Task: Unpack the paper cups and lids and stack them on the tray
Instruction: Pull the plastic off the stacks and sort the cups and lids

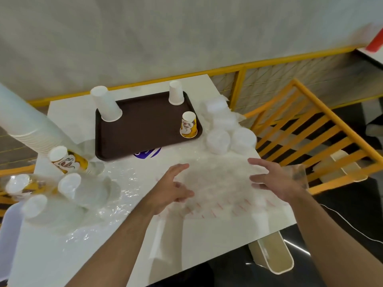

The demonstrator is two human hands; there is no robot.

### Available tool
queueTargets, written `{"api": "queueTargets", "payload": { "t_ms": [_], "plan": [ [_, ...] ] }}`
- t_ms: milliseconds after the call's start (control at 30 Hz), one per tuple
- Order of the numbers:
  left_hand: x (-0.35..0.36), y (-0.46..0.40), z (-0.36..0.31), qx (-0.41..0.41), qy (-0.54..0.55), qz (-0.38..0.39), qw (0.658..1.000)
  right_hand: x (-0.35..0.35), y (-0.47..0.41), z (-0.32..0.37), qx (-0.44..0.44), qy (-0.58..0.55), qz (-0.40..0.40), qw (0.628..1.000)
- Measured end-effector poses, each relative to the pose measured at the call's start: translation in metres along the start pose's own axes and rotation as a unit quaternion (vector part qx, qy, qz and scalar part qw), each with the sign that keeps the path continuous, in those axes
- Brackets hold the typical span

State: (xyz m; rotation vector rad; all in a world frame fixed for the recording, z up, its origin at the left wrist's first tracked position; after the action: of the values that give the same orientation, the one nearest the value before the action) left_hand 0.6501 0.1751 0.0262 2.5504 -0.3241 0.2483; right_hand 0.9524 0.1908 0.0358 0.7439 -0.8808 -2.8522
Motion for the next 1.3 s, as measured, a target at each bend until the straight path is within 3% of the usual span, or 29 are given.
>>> {"api": "queueTargets", "payload": {
  "t_ms": [67, 133, 200, 267, 333, 433, 633, 700, 833, 1033, 1167, 1300],
  "plan": [
    [0.002, -0.005, 0.005, 0.007, -0.043, -0.006, 0.999, -0.007, -0.006, -0.014, 0.021, 0.032, -0.016, 0.999],
    [0.005, -0.012, 0.012, 0.005, -0.123, -0.004, 0.992, -0.012, -0.010, -0.021, 0.021, 0.135, -0.062, 0.989],
    [0.008, -0.018, 0.016, 0.018, -0.216, -0.004, 0.976, -0.009, -0.008, -0.007, -0.042, 0.286, -0.142, 0.947],
    [0.007, -0.021, 0.018, 0.035, -0.258, -0.021, 0.965, 0.013, -0.003, 0.010, -0.130, 0.374, -0.172, 0.902],
    [0.005, -0.021, 0.018, 0.046, -0.280, -0.036, 0.958, 0.043, -0.005, 0.012, -0.163, 0.429, -0.126, 0.879],
    [-0.003, -0.016, 0.014, 0.053, -0.315, -0.055, 0.946, 0.074, -0.012, -0.009, -0.119, 0.505, -0.028, 0.854],
    [-0.032, 0.011, -0.007, 0.076, -0.345, -0.108, 0.929, 0.077, -0.016, 0.016, -0.096, 0.570, -0.055, 0.814],
    [-0.044, 0.025, -0.015, 0.083, -0.339, -0.115, 0.930, 0.083, -0.014, 0.036, -0.098, 0.582, -0.046, 0.806],
    [-0.077, 0.063, -0.041, 0.101, -0.311, -0.159, 0.932, 0.118, -0.002, 0.100, -0.134, 0.524, -0.027, 0.841],
    [-0.167, 0.151, -0.095, 0.231, -0.207, -0.306, 0.900, 0.230, 0.042, 0.241, -0.322, 0.404, 0.003, 0.856],
    [-0.247, 0.209, -0.106, 0.303, -0.117, -0.411, 0.852, 0.322, 0.076, 0.319, -0.425, 0.343, 0.030, 0.837],
    [-0.323, 0.228, -0.077, 0.268, 0.007, -0.463, 0.845, 0.424, 0.097, 0.359, -0.455, 0.417, 0.106, 0.780]
  ]
}}
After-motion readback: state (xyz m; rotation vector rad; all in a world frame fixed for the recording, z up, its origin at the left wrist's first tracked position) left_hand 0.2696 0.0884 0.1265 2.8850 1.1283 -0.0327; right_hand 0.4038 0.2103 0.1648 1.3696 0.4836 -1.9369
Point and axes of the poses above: each hand's wrist, its own y-axis away from the middle knuckle, its own x-axis out of the palm, z = x × y, the point moved 8 cm from there along -y, towards the middle knuckle, and after that the axes turned 15 degrees about y, right-handed, at the moved point
